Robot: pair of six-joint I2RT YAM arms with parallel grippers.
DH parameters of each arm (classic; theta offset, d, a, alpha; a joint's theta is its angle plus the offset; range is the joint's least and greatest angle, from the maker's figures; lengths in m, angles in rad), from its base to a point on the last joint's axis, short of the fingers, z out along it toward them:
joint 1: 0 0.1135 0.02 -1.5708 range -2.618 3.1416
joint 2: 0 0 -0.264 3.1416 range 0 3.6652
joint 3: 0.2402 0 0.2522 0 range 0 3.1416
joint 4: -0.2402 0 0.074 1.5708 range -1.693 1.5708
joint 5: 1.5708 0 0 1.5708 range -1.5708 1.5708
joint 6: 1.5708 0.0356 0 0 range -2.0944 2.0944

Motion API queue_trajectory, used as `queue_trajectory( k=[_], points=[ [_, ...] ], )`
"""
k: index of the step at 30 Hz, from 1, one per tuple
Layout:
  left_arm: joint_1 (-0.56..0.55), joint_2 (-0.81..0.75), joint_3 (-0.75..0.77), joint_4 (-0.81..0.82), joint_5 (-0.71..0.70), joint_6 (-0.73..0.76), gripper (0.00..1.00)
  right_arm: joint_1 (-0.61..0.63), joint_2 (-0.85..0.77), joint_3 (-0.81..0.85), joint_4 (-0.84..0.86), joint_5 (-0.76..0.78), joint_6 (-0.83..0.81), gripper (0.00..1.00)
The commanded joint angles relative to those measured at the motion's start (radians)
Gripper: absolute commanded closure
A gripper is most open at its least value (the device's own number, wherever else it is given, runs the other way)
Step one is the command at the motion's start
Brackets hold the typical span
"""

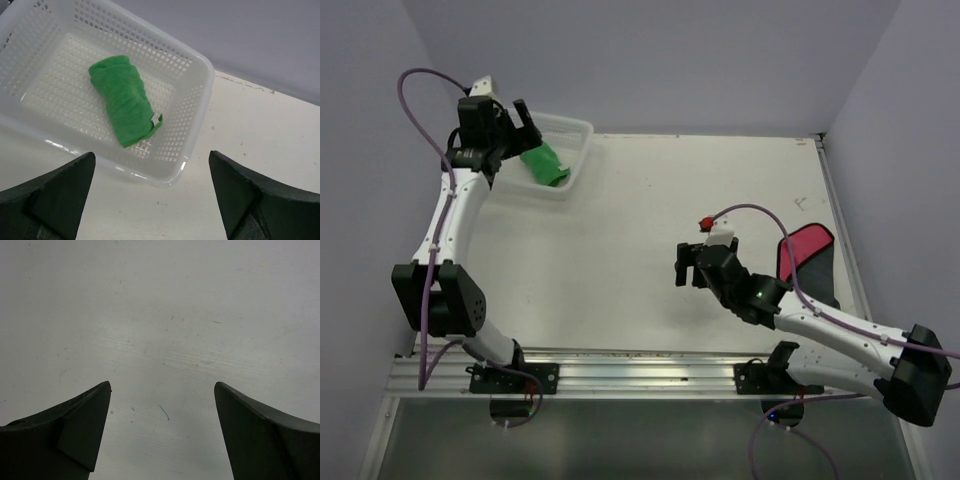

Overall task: Roll the towels
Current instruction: Move the towel to the center of the board

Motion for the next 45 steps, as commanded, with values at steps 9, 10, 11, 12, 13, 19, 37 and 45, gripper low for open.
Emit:
queue_trajectory(
  k=[9, 10, 11, 12, 13, 19, 37, 45],
  points=[
    [-0.245, -0.362, -0.492, 0.172, 0.006, 0.029, 0.0, -0.269, -0.075, 0.127, -0.202, -0.004, -0.052, 0.12],
    [-0.264, -0.398, -0.521, 0.175, -0.002, 0.031, 0.0, -0.3, -0.075, 0.134, -0.237, -0.004, -0.045, 0.12],
    [-0.296, -0.412, -0.576, 0.183, -0.005, 0.034, 0.0, -0.332, -0.065, 0.153, -0.26, 0.003, -0.036, 0.12],
    [-0.308, -0.422, -0.603, 0.192, -0.003, 0.043, 0.0, -0.403, -0.058, 0.165, -0.291, 0.038, -0.025, 0.13],
    [-0.319, -0.438, -0.624, 0.192, -0.008, 0.044, 0.0, -0.441, -0.049, 0.176, -0.347, 0.049, -0.009, 0.14],
    [-0.377, -0.459, -0.719, 0.158, -0.012, 0.086, 0.0, -0.763, 0.005, 0.159, -0.388, -0.023, -0.013, 0.37],
    [-0.479, -0.422, -0.703, 0.126, -0.052, 0.114, 0.0, -1.075, 0.537, 0.162, -0.167, -0.318, 0.039, 0.45],
    [-0.48, -0.403, -0.692, 0.115, -0.063, 0.12, 0.0, -1.072, 0.608, 0.139, -0.092, -0.485, 0.013, 0.79]
  ],
)
